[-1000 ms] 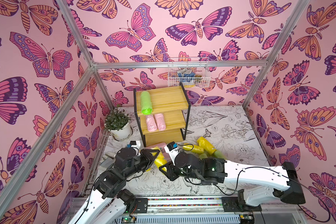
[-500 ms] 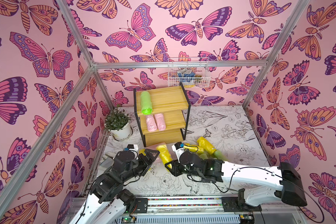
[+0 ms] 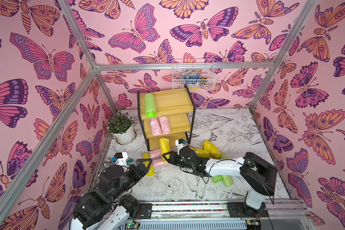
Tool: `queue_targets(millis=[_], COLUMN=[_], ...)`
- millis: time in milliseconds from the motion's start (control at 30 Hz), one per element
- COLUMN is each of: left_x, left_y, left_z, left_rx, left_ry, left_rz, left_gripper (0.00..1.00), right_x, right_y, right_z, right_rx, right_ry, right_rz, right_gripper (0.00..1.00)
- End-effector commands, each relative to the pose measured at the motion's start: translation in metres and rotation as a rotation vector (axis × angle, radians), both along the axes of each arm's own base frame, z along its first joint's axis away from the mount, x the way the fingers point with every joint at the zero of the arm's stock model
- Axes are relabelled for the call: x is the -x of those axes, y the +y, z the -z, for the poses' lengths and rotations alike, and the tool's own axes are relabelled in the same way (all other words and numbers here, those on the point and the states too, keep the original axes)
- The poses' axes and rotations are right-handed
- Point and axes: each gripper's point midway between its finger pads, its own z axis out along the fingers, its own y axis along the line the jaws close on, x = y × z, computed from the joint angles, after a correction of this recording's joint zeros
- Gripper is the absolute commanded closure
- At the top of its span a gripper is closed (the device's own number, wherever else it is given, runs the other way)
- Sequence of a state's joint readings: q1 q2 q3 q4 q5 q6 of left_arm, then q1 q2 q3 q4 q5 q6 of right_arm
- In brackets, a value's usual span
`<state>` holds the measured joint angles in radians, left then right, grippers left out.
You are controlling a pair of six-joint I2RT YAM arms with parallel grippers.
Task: Sort the rolls of trash bags by color and place them on the shelf
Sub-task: Place the roll of trash bags on the shelf.
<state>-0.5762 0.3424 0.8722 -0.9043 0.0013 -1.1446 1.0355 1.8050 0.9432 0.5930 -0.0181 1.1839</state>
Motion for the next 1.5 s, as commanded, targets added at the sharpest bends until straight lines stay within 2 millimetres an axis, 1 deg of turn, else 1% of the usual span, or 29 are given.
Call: queue_targets(millis=[0,167,267,367,533,600,800,967,1067,1167,1267,1400,1467], left_x=[0.003,0.007,0.01,0.012,0.013,0.012,0.009,0.007,0.007,0.006,0.005,0.003,0.002], left_y=[0.009,0.017,0.023,0.026,0.029,0.029,0.028,0.028,0.028,0.028,0.027,0.026,0.026], left_z=[-0.005,-0.015,-0.017,-0.018,-0.018,-0.018,-0.015,-0.014,-0.015,-0.013,-0.01,-0.007,-0.005], left_rx=[-0.067,-0.089,-0.101,-0.113,-0.131,-0.141,-0.163,-0.175,-0.183,-0.186,-0.192,-0.196,-0.198], left_ry=[-0.046,-0.102,-0.114,-0.123,-0.127,-0.131,-0.123,-0.119,-0.121,-0.117,-0.107,-0.096,-0.088], left_rz=[0.004,-0.004,-0.019,-0.025,-0.026,-0.023,-0.022,-0.021,-0.023,-0.026,-0.024,-0.024,-0.028], left_gripper=[0.04,0.03,0.03,0.03,0.03,0.03,0.03,0.03,0.03,0.03,0.03,0.02,0.02], right_x=[-0.024,-0.05,-0.062,-0.072,-0.085,-0.09,-0.104,-0.112,-0.119,-0.125,-0.126,-0.122,-0.122], right_y=[0.018,0.033,0.045,0.051,0.055,0.054,0.052,0.061,0.063,0.064,0.066,0.068,0.066], right_z=[-0.055,-0.049,-0.043,-0.039,-0.034,-0.034,-0.025,-0.02,-0.014,0.0,0.013,0.03,0.042], right_rx=[-0.241,-0.335,-0.385,-0.436,-0.432,-0.434,-0.467,-0.454,-0.449,-0.436,-0.405,-0.344,-0.306], right_ry=[-0.052,-0.018,0.005,0.017,0.021,0.016,0.038,0.051,0.051,0.067,0.088,0.128,0.17], right_rz=[0.021,0.041,0.047,0.056,0.066,0.07,0.089,0.077,0.073,0.07,0.059,0.046,0.059], right_gripper=[1.0,1.0,1.0,1.0,1.0,1.0,1.0,1.0,1.0,1.0,0.98,0.84,0.81])
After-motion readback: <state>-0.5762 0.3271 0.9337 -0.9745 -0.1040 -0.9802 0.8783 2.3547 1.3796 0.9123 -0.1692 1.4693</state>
